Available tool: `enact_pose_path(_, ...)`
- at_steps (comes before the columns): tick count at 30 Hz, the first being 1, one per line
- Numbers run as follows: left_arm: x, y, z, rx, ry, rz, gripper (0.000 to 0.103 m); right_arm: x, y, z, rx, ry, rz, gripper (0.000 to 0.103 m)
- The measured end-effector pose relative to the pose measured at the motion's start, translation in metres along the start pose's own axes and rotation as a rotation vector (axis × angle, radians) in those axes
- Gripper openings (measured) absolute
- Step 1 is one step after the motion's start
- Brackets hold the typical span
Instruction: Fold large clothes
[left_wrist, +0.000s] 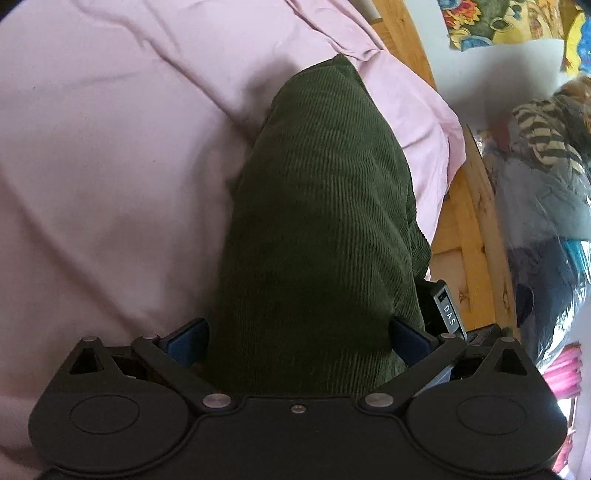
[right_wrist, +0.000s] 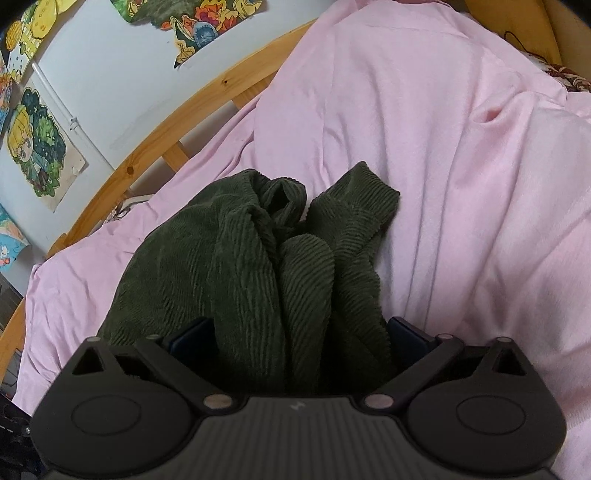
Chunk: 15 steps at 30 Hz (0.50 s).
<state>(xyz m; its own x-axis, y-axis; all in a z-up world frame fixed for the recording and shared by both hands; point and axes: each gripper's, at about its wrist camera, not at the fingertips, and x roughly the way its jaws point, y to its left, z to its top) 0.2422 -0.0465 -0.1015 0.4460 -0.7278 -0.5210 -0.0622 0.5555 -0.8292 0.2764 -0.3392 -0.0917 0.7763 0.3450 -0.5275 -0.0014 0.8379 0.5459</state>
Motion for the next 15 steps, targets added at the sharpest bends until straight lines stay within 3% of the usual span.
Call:
enact_pose_path(7,0.004,-0.029,-0.004,0.106,0.012,0.099,0.102,-0.008,-0.006,0.0,0.072,0.009,0.057,0.076)
enact_pose_path(12,0.009,-0.056,-0.016,0.232,-0.008,0.212,0.098,-0.021,0.0,-0.007,0.032,-0.054,0.08,0.058)
enact_pose_path(15,0.002,-0.063,-0.022,0.24,-0.049,0.23,0.092,-0.032,0.006,-0.01,0.017,-0.104,0.113,0.051)
